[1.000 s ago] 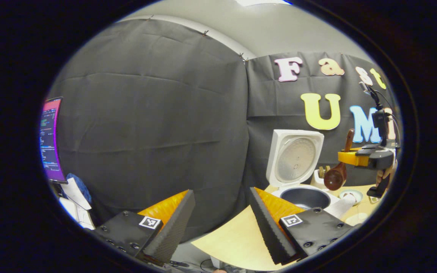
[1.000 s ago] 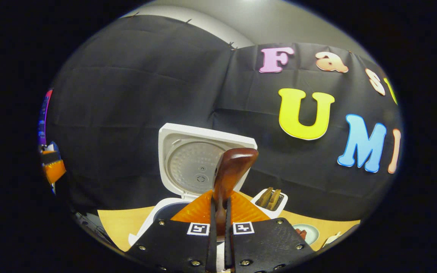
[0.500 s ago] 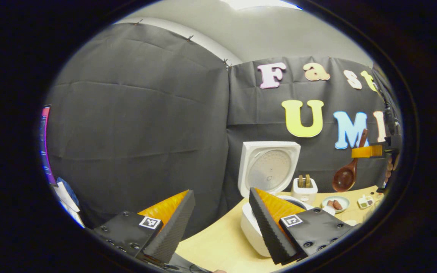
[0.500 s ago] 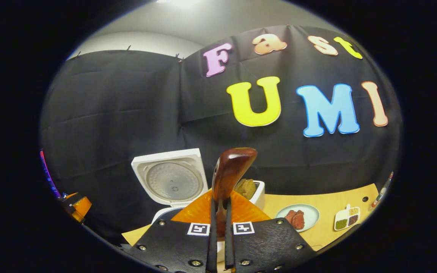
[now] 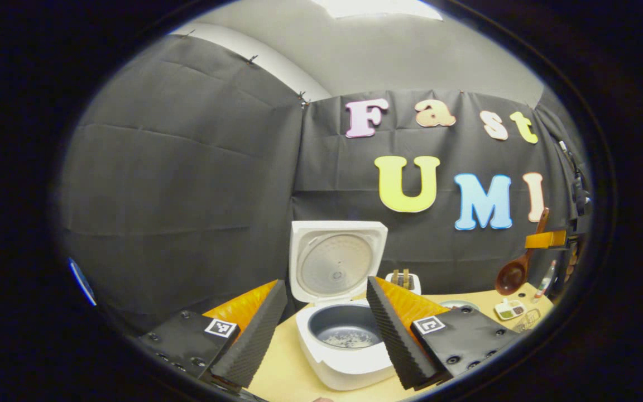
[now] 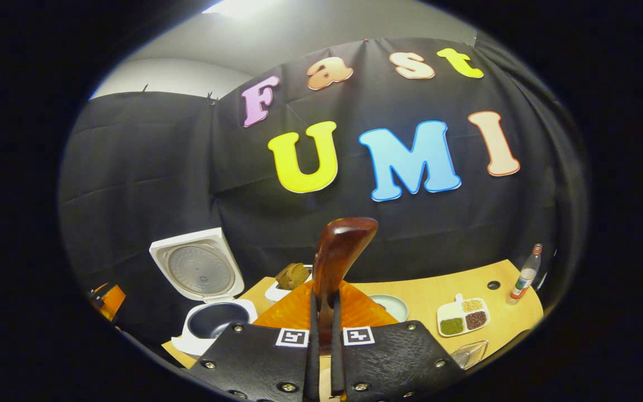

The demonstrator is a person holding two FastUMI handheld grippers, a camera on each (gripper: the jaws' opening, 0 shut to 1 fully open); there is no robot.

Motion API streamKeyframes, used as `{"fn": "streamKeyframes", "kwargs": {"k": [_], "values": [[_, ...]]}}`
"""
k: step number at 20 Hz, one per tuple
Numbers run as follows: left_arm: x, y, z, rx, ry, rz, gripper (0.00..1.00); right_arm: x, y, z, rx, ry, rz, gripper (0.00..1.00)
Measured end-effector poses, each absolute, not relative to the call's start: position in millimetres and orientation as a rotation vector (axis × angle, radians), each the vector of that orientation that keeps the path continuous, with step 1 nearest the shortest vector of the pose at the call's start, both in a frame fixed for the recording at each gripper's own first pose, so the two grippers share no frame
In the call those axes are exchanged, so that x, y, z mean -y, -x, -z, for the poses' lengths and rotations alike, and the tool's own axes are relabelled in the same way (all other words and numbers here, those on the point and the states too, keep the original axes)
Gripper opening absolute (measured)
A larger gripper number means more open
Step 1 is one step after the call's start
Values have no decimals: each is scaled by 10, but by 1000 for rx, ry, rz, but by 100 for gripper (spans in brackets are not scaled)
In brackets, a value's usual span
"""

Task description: Close the left gripper, press the button to open the rice cooker; take a wooden spoon from the chopstick holder with the right hand, scoop a spoonful of rice and pour it into the rice cooker, then put the wooden spoon back into the chopstick holder.

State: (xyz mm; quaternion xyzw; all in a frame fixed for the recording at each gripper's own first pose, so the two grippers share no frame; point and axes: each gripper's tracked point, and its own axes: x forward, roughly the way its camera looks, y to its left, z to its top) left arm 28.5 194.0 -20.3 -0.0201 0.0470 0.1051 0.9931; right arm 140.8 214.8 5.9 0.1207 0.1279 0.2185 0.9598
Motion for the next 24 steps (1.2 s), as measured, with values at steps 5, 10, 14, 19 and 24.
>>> {"fn": "streamKeyframes", "kwargs": {"k": [5, 10, 14, 19, 24], "values": [[-1482, -419, 152, -91, 35, -156, 100, -1406, -1457, 132, -286, -278, -322, 8], [-1069, -496, 80, -89, 40, -113, 100, -754, -1457, 422, -319, -282, -209, 8], [-834, -510, 34, -84, 19, -96, 100, -382, -1475, 681, -352, -301, -143, 8], [-690, -488, -31, -85, 1, -94, 100, -126, -1536, 1169, -417, -311, -78, 8], [-716, -400, -31, -96, -26, -123, 100, 16, -1557, 1597, -484, -316, -40, 8]]}}
